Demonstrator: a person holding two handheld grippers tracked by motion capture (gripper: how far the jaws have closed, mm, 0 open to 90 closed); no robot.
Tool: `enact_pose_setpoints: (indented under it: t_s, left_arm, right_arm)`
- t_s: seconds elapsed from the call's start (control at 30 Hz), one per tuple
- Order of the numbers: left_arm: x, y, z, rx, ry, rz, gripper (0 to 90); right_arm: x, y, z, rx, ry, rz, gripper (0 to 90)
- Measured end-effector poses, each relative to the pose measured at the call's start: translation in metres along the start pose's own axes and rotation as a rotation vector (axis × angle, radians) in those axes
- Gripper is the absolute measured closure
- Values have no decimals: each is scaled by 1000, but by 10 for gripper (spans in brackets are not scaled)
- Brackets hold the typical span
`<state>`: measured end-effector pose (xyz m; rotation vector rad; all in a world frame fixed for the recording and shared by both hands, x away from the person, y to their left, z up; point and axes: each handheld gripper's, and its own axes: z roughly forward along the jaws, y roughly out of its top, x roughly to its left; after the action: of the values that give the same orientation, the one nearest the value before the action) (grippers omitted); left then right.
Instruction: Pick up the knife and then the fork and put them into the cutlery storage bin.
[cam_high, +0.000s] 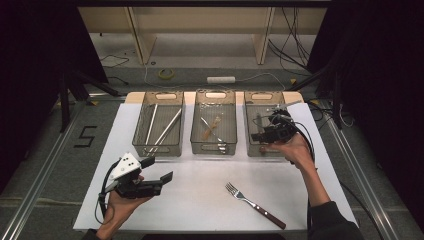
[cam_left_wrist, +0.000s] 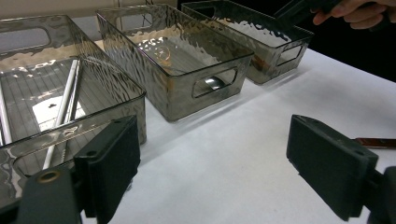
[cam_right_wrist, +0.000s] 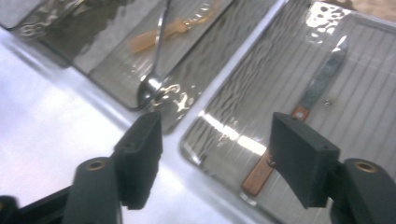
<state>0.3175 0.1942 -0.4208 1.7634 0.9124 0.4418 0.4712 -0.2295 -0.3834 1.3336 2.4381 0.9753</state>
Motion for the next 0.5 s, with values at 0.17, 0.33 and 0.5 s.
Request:
enact_pose_setpoints:
  t_s: [0.17,0.33,0.5]
  left_arm:
    - [0,0,0,-3,-2,1,169]
    - [0,0,0,-2,-2,4,168]
    - [0,0,0,-5,-3,1,167]
  right_arm:
    - [8,-10,-7,-11,10,-25,310]
    - [14,-21,-15,-30,33,-39,300]
    - [23,-31,-21,-24,38,-60,293]
